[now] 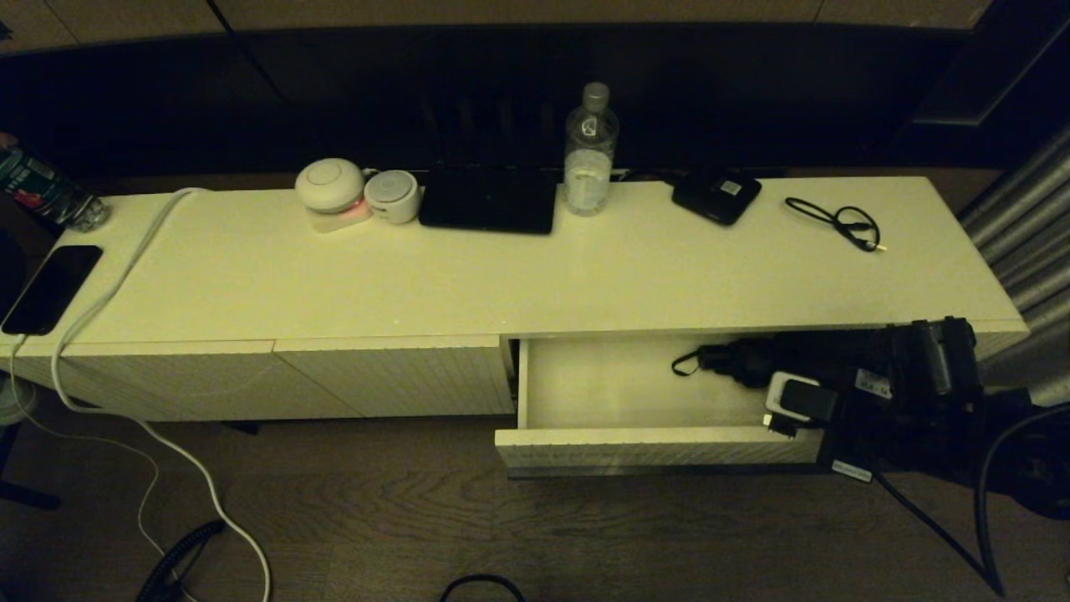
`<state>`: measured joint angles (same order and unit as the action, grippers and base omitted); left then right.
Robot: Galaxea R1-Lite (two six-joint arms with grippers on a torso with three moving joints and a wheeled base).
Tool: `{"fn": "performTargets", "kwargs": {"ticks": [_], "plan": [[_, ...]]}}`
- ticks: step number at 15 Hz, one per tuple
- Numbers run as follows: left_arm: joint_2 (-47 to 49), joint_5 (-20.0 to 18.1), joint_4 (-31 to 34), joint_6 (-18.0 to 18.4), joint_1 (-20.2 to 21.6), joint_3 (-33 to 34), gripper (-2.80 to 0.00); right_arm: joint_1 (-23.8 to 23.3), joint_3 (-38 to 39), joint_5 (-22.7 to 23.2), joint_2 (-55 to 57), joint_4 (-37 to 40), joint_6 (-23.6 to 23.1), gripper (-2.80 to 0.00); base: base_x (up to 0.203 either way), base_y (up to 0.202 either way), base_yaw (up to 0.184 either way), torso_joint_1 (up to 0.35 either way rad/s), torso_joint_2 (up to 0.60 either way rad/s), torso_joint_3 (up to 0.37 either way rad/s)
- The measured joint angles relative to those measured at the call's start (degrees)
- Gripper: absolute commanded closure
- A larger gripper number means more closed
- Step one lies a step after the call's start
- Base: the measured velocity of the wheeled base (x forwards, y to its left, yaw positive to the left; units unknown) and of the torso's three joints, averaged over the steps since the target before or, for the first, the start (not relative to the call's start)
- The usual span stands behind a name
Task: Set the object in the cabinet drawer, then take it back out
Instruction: Open the drawer
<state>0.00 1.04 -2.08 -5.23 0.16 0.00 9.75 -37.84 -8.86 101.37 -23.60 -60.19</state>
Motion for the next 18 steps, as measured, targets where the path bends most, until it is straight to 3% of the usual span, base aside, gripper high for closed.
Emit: {"fn": "performTargets", "kwargs": {"ticks": [12,18], "plan": [[0.00,0.00,0.00,0.00,-0.02,0.00,0.00,1.51,7.76,0.11,-3.94,6.42,-0.28,0.00,0.000,0.000,0.000,0.000,0.00,0.000],[0.00,0.01,0.00,0.02,0.00,0.00,0.00,2.01,7.51,-0.31,-5.35,7.53,-0.20,0.00,0.000,0.000,0.000,0.000,0.00,0.000]]}}
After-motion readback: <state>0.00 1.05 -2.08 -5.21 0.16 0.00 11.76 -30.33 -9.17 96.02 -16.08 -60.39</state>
